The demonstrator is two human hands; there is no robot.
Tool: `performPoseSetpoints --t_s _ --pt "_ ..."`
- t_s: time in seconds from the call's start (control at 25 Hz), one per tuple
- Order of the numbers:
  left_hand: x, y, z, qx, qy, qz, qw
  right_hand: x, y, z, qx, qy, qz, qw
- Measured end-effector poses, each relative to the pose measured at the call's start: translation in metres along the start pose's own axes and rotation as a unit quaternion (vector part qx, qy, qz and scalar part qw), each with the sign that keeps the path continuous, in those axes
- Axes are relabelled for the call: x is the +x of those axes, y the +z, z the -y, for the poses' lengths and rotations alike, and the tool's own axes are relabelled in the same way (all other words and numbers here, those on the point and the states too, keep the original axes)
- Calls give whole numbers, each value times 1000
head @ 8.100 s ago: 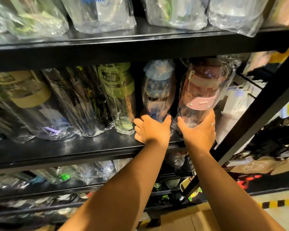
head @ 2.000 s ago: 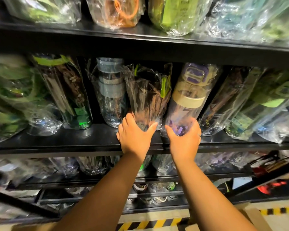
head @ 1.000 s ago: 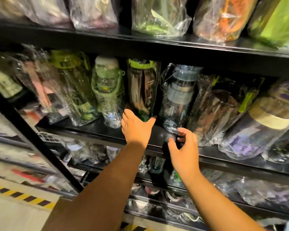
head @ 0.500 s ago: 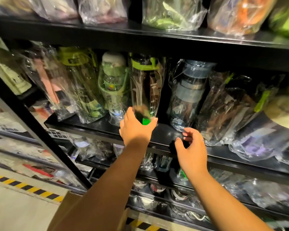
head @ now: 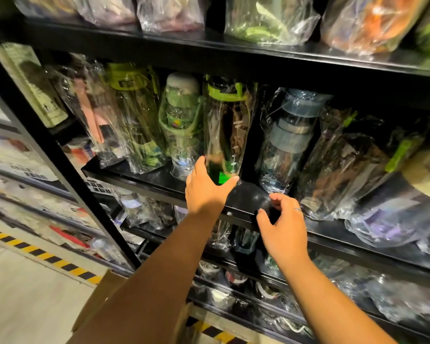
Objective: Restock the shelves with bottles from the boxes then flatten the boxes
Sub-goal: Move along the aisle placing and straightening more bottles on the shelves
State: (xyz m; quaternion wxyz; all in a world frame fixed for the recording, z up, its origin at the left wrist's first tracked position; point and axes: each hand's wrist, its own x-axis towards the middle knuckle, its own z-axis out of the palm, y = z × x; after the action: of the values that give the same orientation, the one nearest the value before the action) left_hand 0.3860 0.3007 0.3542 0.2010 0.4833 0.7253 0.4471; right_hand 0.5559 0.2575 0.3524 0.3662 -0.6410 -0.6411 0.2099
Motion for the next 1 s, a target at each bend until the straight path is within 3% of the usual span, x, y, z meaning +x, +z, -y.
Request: performPoseSetpoints --t_s 0.28,0.44,0.76,1.0 --pt "-13 -7 -9 -2 -28 14 1000 2 -8 7 94 70 20 993" --pt "-11 -4 -11 52 -29 1 998 7 -6 15 110 89 10 990" --pt "4 -10 2 76 4 17 997 11 23 40 133 141 -119 974" --pt "18 -23 22 96 94 42 990 44 56 63 17 245 -244 938"
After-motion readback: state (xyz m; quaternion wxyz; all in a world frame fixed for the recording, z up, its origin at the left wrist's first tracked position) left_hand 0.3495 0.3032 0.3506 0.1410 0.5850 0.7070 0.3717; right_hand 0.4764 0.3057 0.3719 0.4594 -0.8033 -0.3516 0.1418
